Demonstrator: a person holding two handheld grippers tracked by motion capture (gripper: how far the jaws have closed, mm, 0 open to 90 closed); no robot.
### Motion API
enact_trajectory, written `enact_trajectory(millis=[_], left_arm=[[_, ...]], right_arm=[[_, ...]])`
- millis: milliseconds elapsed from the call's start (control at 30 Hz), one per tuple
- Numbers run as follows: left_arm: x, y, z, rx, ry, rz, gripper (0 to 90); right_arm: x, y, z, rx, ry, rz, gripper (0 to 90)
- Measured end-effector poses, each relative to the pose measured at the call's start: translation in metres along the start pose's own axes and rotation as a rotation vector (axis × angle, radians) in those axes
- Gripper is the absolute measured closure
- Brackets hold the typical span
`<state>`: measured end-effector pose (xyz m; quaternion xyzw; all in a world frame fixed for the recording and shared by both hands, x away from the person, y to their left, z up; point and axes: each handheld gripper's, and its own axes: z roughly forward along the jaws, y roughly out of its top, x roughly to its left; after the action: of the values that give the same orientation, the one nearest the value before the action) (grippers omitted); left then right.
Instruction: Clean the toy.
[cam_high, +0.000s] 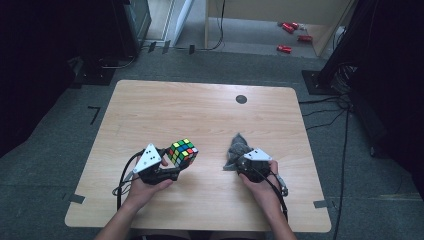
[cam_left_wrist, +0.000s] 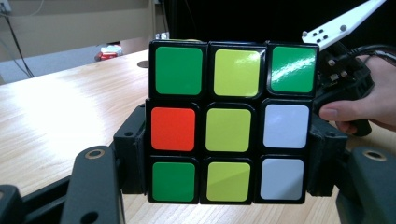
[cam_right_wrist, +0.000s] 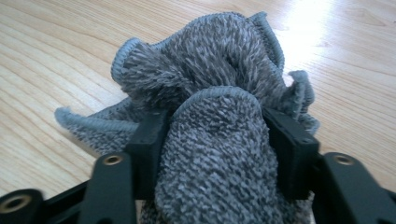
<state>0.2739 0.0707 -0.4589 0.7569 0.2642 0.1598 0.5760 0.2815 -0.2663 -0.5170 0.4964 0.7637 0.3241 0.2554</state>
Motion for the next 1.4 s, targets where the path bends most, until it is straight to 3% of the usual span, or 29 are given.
enact_trajectory(millis=[133,233,300,367,500,533,567,600,667,767,800,867,967,1067,1167,1300,1400], left_arm=[[-0.002,-0.001,0.002,0.013,-0.010,0.015,33.8],[-0.004,-0.001,0.003,0.019,-0.020,0.031,33.8],[-0.005,-0.002,0.004,0.029,-0.024,0.050,33.8],[-0.007,-0.003,0.006,0.047,-0.028,0.070,33.9],[-0.015,-0.006,0.012,0.075,-0.047,0.109,33.9],[-0.019,-0.006,0.014,0.081,-0.061,0.122,33.8],[-0.019,-0.006,0.014,0.081,-0.061,0.122,33.8],[-0.021,-0.006,0.015,0.084,-0.068,0.129,33.8],[-0.028,-0.005,0.017,0.087,-0.089,0.151,33.8],[-0.036,-0.003,0.016,0.071,-0.119,0.177,33.8],[-0.039,-0.002,0.015,0.079,-0.107,0.195,33.9],[-0.039,-0.001,0.014,0.078,-0.097,0.217,33.9],[-0.036,-0.001,0.013,0.074,-0.100,0.201,33.9],[-0.031,-0.001,0.015,0.101,-0.081,0.185,33.9],[-0.030,-0.004,0.018,0.146,-0.058,0.189,33.9],[-0.034,0.000,0.016,0.120,-0.094,0.187,33.9],[-0.035,0.000,0.011,0.092,-0.102,0.207,33.9]], right_arm=[[-0.004,0.000,-0.002,-0.005,-0.016,-0.015,63.4],[-0.009,0.001,-0.008,-0.019,0.034,0.023,68.2],[-0.009,0.005,-0.016,-0.072,0.121,0.078,68.7],[-0.003,0.014,-0.029,-0.166,0.209,0.109,68.7],[0.026,0.039,-0.063,-0.342,0.370,0.077,68.4],[0.035,0.044,-0.072,-0.372,0.410,0.069,68.4],[0.035,0.044,-0.072,-0.372,0.410,0.069,68.4],[0.057,0.055,-0.091,-0.430,0.486,0.039,68.2],[0.068,0.058,-0.098,-0.448,0.520,0.016,68.0],[0.082,0.058,-0.098,-0.419,0.533,-0.024,67.6],[0.083,0.056,-0.094,-0.404,0.525,-0.026,67.4],[0.077,0.052,-0.087,-0.408,0.535,0.027,67.5],[0.064,0.047,-0.076,-0.347,0.442,0.041,67.5],[0.053,0.044,-0.071,-0.307,0.397,0.082,67.4],[0.058,0.048,-0.079,-0.350,0.421,0.052,66.8],[0.077,0.053,-0.086,-0.367,0.468,-0.020,65.9],[0.073,0.050,-0.080,-0.370,0.491,0.027,65.7]])
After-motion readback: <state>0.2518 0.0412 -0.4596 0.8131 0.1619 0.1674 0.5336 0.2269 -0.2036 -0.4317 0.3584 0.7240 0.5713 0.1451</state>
